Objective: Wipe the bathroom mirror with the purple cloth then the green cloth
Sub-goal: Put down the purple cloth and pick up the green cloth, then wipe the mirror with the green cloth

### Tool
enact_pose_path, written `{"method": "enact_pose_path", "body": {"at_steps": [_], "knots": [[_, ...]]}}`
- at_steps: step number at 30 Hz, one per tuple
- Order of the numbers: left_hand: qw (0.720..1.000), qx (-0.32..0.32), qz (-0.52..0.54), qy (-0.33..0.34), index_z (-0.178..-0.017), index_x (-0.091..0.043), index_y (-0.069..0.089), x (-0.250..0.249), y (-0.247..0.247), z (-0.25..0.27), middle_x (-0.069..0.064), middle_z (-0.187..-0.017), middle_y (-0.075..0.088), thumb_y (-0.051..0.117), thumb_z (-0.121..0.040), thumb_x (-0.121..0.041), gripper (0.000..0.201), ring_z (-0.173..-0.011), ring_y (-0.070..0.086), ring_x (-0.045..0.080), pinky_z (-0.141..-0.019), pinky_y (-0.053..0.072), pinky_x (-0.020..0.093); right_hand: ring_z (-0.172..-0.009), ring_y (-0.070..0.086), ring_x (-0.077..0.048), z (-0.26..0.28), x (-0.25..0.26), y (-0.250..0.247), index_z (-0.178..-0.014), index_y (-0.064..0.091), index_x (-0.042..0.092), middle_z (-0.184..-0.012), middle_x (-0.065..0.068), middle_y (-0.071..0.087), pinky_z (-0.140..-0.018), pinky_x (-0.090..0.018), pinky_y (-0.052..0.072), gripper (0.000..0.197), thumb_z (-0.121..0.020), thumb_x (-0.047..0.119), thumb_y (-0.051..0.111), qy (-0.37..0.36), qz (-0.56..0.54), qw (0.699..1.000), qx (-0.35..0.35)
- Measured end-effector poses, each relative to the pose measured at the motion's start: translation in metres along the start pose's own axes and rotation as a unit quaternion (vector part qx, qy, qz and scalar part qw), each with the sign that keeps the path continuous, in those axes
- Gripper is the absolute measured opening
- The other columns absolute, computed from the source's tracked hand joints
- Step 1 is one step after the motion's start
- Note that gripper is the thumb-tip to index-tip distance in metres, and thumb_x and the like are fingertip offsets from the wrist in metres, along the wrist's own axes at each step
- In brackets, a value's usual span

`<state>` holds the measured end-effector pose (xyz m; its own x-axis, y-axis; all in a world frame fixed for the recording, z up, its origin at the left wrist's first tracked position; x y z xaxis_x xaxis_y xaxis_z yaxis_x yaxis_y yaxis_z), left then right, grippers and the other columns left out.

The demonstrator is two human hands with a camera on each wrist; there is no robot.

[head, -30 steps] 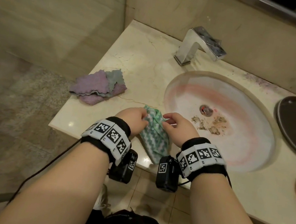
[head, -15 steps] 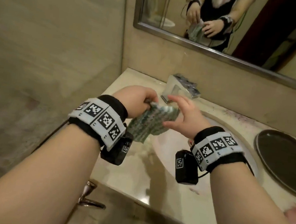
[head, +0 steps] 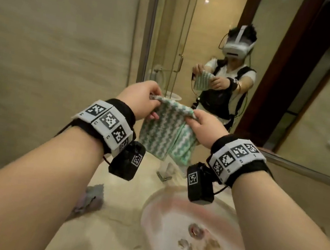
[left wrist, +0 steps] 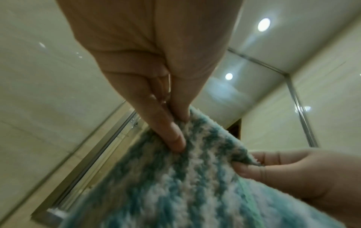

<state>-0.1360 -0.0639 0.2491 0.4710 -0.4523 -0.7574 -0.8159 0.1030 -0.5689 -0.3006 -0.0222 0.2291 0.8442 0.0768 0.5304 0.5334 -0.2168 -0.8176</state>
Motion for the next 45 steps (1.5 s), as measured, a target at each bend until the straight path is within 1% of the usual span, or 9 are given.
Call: {"method": "enact_pose_path", "body": {"at_steps": [6, 9, 12, 23, 33, 37, 39, 42, 45], "knots": [[0.989, -0.133, -0.027, 0.059, -0.102, -0.016, 0.04, -0.031, -0.045, -0.052, -0.003, -0.084, 0.049, 0.052, -0.09, -0.008, 0.018, -0.072, 0.05, 0.011, -0.06, 0.041, 0.022, -0.103, 0.056, -0.028, -0.059, 0.037, -0.051, -0.119, 0.054, 0.006, -0.111, -0.012, 0.061, -0.084, -0.033, 0.044, 0.029, -0.1, 0.024, 0.041, -0.036, 0.037, 0.997, -0.061], [0.987, -0.118, -0.028, 0.109, -0.095, -0.019, 0.039, -0.04, -0.065, -0.084, -0.003, -0.087, 0.05, 0.052, -0.089, -0.005, 0.019, -0.075, 0.052, 0.012, -0.057, 0.039, 0.017, -0.085, 0.055, -0.025, -0.093, 0.056, -0.072, -0.108, 0.055, 0.006, -0.089, -0.008, 0.057, -0.069, -0.028, 0.04, 0.024, -0.099, 0.024, 0.043, -0.04, 0.062, 0.992, -0.105], [0.98, -0.091, -0.05, 0.169, -0.085, -0.022, 0.056, -0.047, -0.084, -0.118, -0.001, -0.106, 0.057, 0.052, -0.089, -0.003, 0.02, -0.101, 0.058, 0.017, -0.079, 0.048, 0.024, -0.084, 0.057, -0.025, -0.13, 0.075, -0.092, -0.107, 0.057, 0.008, -0.089, -0.007, 0.057, -0.07, -0.031, 0.046, 0.023, -0.097, 0.025, 0.045, -0.038, 0.088, 0.985, -0.146], [0.954, -0.145, -0.119, 0.232, -0.141, -0.017, 0.04, -0.048, -0.115, -0.252, 0.006, -0.139, 0.03, 0.055, -0.091, -0.011, 0.052, -0.124, 0.042, 0.022, -0.108, 0.035, 0.033, -0.089, 0.057, -0.025, -0.252, 0.118, -0.132, -0.106, 0.055, 0.015, -0.092, -0.003, 0.058, -0.075, -0.032, 0.045, 0.02, -0.097, 0.027, 0.043, -0.036, 0.187, 0.944, -0.269], [0.912, -0.221, -0.235, 0.252, -0.143, -0.017, 0.024, -0.061, -0.104, -0.363, 0.002, -0.141, -0.005, 0.06, -0.085, -0.007, 0.069, -0.12, 0.037, 0.023, -0.101, 0.042, 0.032, -0.11, 0.045, -0.023, -0.347, 0.131, -0.179, -0.114, 0.058, 0.021, -0.112, -0.001, 0.057, -0.089, -0.033, 0.037, 0.025, -0.095, 0.026, 0.043, -0.089, 0.419, 0.799, -0.422], [0.874, -0.241, -0.334, 0.257, -0.148, -0.013, 0.015, -0.063, -0.095, -0.381, 0.006, -0.149, 0.002, 0.05, -0.094, -0.024, 0.066, -0.136, 0.014, 0.026, -0.113, 0.019, 0.035, -0.114, 0.031, -0.021, -0.354, 0.123, -0.187, -0.122, 0.046, 0.026, -0.124, -0.002, 0.036, -0.097, -0.034, 0.028, 0.039, -0.084, 0.015, 0.051, -0.11, 0.43, 0.769, -0.46], [0.865, -0.243, -0.36, 0.252, -0.15, -0.011, 0.011, -0.06, -0.094, -0.386, 0.007, -0.154, -0.002, 0.044, -0.096, -0.034, 0.067, -0.141, 0.004, 0.026, -0.115, 0.01, 0.034, -0.11, 0.029, -0.02, -0.349, 0.127, -0.178, -0.119, 0.045, 0.026, -0.123, -0.001, 0.028, -0.096, -0.036, 0.034, 0.051, -0.071, 0.012, 0.057, -0.174, 0.461, 0.744, -0.452], [0.843, -0.242, -0.418, 0.238, -0.151, -0.011, -0.004, -0.057, -0.095, -0.391, 0.006, -0.156, -0.015, 0.036, -0.098, -0.042, 0.073, -0.144, -0.011, 0.022, -0.116, -0.002, 0.032, -0.108, 0.048, -0.025, -0.344, 0.129, -0.155, -0.109, 0.06, 0.017, -0.119, -0.006, 0.053, -0.09, -0.041, 0.047, 0.051, -0.059, 0.021, 0.067, -0.263, 0.518, 0.712, -0.394], [0.826, -0.217, -0.477, 0.209, -0.145, -0.007, -0.022, -0.06, -0.098, -0.397, 0.009, -0.152, -0.028, 0.03, -0.098, -0.048, 0.081, -0.141, -0.023, 0.022, -0.114, -0.011, 0.034, -0.134, 0.031, -0.024, -0.342, 0.122, -0.149, -0.135, 0.043, 0.012, -0.14, -0.005, 0.04, -0.112, -0.038, 0.022, 0.058, -0.081, 0.023, 0.06, -0.197, 0.546, 0.754, -0.308]]}}
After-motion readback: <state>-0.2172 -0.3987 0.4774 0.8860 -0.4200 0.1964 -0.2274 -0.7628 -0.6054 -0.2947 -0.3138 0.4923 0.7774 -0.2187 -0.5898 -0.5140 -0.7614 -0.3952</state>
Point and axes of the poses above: each hand's wrist, its own z-axis away from the middle knuckle, its own y-axis out of the palm, x = y × z, the point moved 4 cm from there along -z, towards the middle knuckle
